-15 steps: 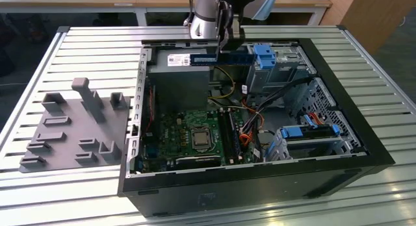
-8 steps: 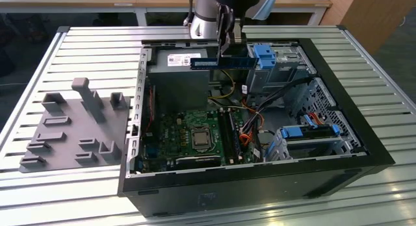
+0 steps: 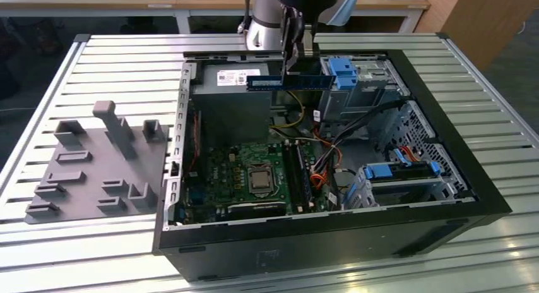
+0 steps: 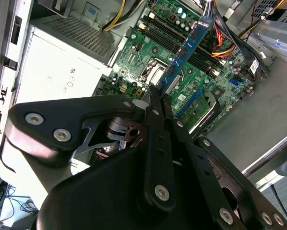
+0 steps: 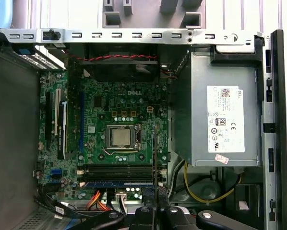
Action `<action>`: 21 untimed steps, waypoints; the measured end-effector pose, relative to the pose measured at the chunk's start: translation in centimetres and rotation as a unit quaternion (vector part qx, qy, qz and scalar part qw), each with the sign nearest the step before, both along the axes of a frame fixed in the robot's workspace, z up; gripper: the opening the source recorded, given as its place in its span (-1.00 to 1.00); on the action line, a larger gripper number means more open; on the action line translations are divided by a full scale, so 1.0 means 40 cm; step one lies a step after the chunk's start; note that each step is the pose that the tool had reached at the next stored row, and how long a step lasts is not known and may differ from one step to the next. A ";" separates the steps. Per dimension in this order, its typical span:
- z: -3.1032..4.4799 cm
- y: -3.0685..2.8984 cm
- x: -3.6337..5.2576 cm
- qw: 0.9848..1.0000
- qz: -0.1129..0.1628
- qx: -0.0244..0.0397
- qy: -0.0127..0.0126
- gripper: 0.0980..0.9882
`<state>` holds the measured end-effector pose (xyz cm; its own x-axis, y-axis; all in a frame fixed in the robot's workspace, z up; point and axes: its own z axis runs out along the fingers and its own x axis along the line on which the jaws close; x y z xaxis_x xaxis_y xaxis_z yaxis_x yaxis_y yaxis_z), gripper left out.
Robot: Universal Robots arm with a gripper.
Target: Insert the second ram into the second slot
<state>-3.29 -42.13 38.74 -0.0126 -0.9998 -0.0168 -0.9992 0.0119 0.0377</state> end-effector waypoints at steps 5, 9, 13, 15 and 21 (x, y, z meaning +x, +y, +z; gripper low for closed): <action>0.000 0.000 0.000 1.000 -0.003 0.000 0.000 -0.91; 0.000 0.000 0.000 1.000 -0.006 0.000 0.000 -0.91; 0.000 0.000 0.000 1.000 -0.009 0.000 0.000 -0.91; 0.000 0.000 0.000 1.000 -0.011 0.000 0.000 -0.91; 0.000 0.000 0.000 1.000 -0.017 0.000 0.000 -0.91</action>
